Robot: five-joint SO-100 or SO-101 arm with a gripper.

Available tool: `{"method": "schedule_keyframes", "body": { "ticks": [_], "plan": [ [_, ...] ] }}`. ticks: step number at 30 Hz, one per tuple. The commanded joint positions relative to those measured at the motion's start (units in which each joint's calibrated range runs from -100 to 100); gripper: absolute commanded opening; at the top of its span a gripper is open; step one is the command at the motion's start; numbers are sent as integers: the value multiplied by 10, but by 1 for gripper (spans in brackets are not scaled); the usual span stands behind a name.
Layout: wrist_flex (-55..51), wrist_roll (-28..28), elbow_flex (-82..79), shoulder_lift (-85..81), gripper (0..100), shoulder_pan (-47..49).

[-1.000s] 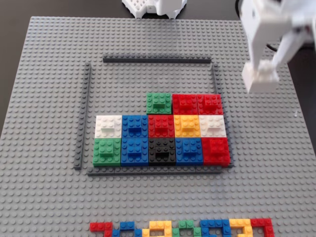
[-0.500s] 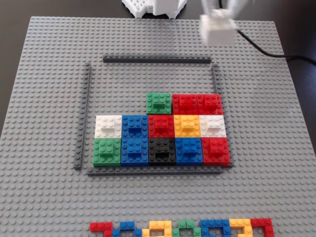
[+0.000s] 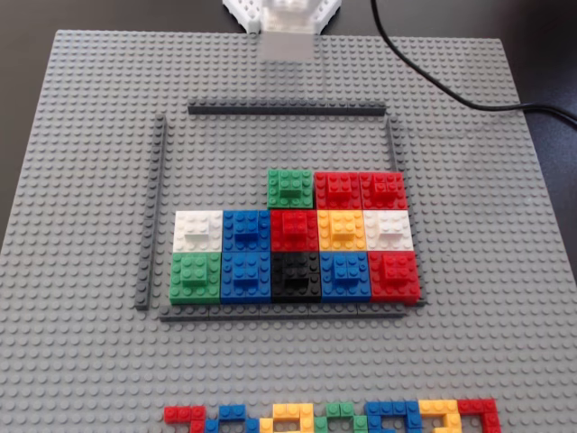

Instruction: Grab the cube and place it into the grid

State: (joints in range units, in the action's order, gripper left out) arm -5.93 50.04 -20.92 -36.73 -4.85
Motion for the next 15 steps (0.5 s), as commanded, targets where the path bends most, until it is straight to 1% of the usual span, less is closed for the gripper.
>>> {"method": "schedule_keyframes", "body": {
  "ticks": [1,7,15],
  "plan": [
    [6,19,-5,-20,3,-42],
    [13,34,2,23,3,-65],
    [44,35,52,149,3,-57]
  ]
}}
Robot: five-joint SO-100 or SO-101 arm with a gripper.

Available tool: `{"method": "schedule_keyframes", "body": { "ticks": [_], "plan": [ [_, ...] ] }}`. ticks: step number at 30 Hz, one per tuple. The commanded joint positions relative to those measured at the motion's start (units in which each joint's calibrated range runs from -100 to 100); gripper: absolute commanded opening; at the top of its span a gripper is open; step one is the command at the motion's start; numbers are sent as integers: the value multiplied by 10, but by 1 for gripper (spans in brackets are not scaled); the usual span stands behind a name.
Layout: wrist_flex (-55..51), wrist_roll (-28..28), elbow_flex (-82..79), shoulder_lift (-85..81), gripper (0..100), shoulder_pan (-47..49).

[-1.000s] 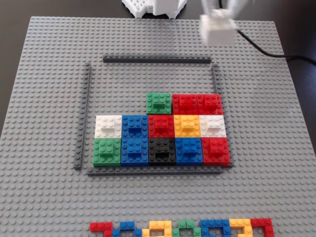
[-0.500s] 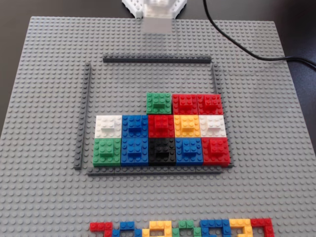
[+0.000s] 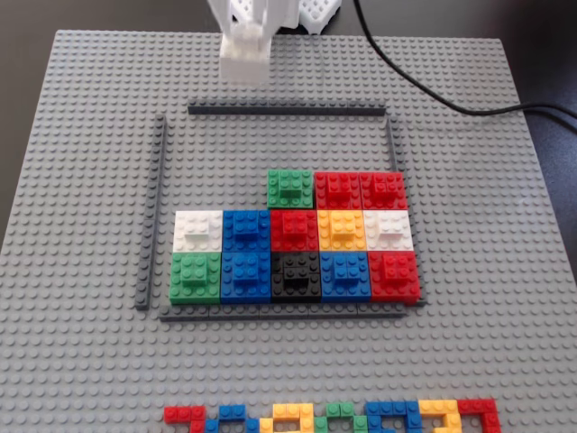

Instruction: Grab the cube and place it into the grid

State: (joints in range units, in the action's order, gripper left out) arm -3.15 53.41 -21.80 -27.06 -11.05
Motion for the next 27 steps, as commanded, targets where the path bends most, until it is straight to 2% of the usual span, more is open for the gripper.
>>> {"method": "schedule_keyframes", "body": {
  "ticks": [1,16,27],
  "plan": [
    [20,1,70,73,3,6],
    [33,7,240,307,3,12],
    [63,3,236,365,3,17]
  ]
}}
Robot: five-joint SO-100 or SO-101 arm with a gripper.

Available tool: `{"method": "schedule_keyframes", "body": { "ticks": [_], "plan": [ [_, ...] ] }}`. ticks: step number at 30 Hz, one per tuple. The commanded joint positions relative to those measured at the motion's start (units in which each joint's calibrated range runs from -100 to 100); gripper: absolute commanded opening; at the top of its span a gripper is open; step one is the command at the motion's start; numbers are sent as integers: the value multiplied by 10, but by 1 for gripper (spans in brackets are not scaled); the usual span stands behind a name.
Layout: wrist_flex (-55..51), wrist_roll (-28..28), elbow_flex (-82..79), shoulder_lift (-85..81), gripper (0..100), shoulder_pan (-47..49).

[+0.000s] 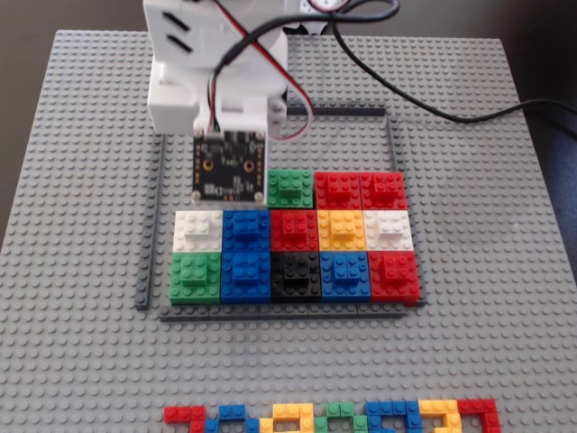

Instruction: Grab the cube and place it into the grid

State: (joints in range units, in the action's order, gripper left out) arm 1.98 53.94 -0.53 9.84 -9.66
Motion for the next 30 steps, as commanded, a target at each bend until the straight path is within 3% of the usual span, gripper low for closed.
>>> {"method": "schedule_keyframes", "body": {
  "ticks": [1,30],
  "plan": [
    [14,-4,20,0,3,5],
    [53,-21,-48,7,5,26]
  ]
}}
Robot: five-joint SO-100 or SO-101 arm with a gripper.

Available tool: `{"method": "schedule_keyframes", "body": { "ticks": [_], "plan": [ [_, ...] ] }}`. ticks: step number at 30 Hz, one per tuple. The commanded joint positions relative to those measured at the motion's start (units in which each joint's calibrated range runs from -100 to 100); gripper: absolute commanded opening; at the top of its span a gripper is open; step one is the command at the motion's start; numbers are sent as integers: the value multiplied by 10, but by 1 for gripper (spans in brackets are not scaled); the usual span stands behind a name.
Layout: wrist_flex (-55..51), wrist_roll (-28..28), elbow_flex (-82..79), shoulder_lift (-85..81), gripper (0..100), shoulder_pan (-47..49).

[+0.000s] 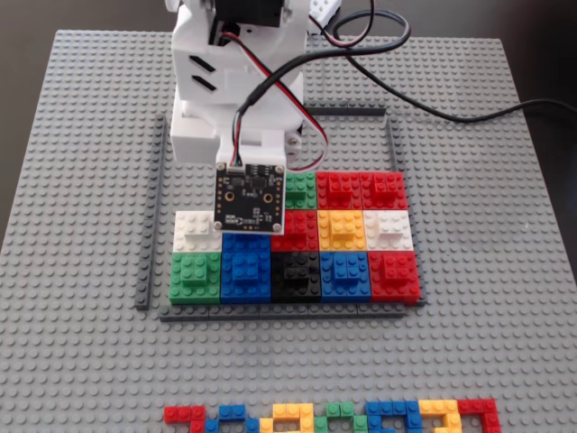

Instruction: Grab the cube and place it into the grid

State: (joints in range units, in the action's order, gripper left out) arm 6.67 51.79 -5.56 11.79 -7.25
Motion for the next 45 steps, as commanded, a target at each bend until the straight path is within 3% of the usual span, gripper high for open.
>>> {"method": "schedule_keyframes", "body": {
  "ticks": [1,8,20,30,45],
  "plan": [
    [8,2,2,-13,5,2],
    [12,5,-5,-13,6,-2],
    [17,0,-8,-16,18,-8],
    [13,1,0,-24,18,-13],
    [-73,9,172,-60,18,-25]
  ]
}}
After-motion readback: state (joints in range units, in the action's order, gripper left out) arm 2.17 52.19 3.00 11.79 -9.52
